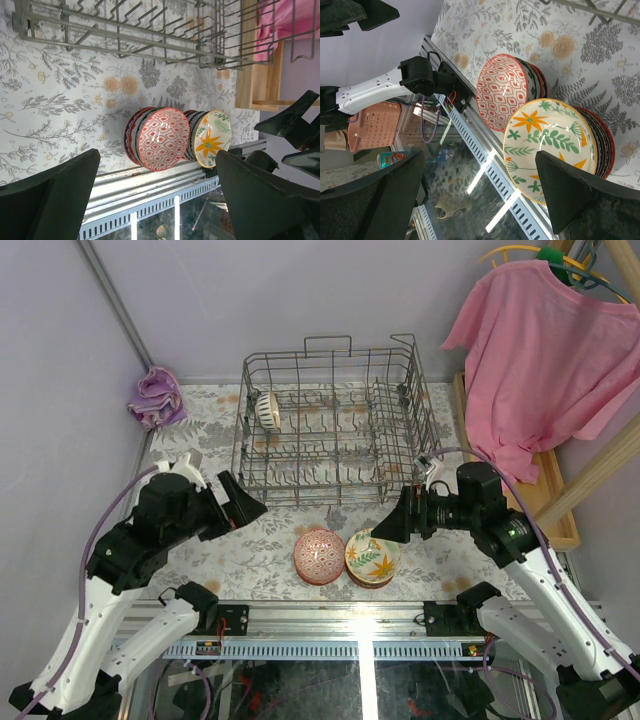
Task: Load the bowls into the dish rack
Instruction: Pick up the bowl from the center of the board, then place the bowl in the dish rack.
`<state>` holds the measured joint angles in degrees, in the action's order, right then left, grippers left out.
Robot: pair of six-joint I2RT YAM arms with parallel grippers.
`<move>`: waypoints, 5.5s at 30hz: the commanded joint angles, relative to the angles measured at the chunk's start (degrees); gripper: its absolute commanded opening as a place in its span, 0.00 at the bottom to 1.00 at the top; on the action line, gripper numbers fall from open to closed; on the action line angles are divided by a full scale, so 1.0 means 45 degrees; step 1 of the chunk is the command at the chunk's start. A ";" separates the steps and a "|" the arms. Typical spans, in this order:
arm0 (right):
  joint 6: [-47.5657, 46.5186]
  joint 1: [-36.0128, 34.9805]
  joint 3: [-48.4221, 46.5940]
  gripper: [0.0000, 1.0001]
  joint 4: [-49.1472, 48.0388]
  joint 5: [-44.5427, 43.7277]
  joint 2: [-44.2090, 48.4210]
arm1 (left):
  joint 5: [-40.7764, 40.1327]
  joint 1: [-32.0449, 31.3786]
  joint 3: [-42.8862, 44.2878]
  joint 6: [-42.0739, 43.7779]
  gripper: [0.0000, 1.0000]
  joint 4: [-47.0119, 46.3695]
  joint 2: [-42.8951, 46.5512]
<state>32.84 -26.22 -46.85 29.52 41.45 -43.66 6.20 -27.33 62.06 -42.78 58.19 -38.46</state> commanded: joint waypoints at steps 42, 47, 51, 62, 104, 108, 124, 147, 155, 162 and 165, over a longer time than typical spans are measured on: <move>0.3138 -1.1917 -0.5760 0.52 0.6354 -1.4202 -0.8881 | 0.2646 -0.0049 -0.3004 0.1803 1.00 -0.0713 0.0747; 0.3134 -1.1928 -0.5938 0.45 0.6734 -1.4646 -0.9338 | 0.2533 -0.0034 -0.2735 0.1832 1.00 -0.0561 0.0647; 0.2842 -1.1928 -0.6069 0.44 0.6802 -1.4823 -0.9596 | 0.2379 -0.0032 -0.2653 0.1817 1.00 -0.0386 0.0673; 0.2835 -1.1928 -0.5675 0.34 0.6594 -1.4848 -0.9302 | 0.2293 -0.0040 -0.2746 0.1695 1.00 -0.0450 0.0696; 0.2860 -1.1927 -0.7244 0.00 0.6141 -1.5151 -0.7741 | 0.2262 -0.0042 -0.3187 0.1773 1.00 -0.0433 0.1027; 0.2850 -1.1928 -0.7228 0.00 0.5813 -1.5134 -0.7179 | 0.2271 -0.0039 -0.2993 0.1931 1.00 -0.0407 0.1007; 0.2154 -1.1103 -0.7462 0.00 0.4148 -1.4230 -0.5505 | 0.2136 -0.0040 -0.2550 0.2144 1.00 -0.0178 0.0795; -0.0893 -0.4947 -1.3207 0.00 0.1488 -0.7986 -0.8882 | 0.1323 -0.0044 -0.2186 0.2004 1.00 0.0226 0.1300; -0.0551 -0.2845 -1.5180 0.00 -0.0177 -0.5193 -1.1137 | 0.0982 -0.0049 -0.2080 0.1640 1.00 0.0607 0.2053; 0.0139 -0.1733 -1.5619 0.00 -0.2623 -0.3229 -1.2976 | 0.0820 -0.0040 -0.1780 0.1598 1.00 0.1120 0.2251; 0.0478 -0.1478 -1.5659 0.00 -0.3715 -0.2646 -1.3610 | 0.0750 -0.0050 -0.1613 0.1545 1.00 0.1325 0.2338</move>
<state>32.16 -34.26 -113.93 25.19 21.78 -103.44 8.71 -27.33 52.34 -35.92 62.33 -28.84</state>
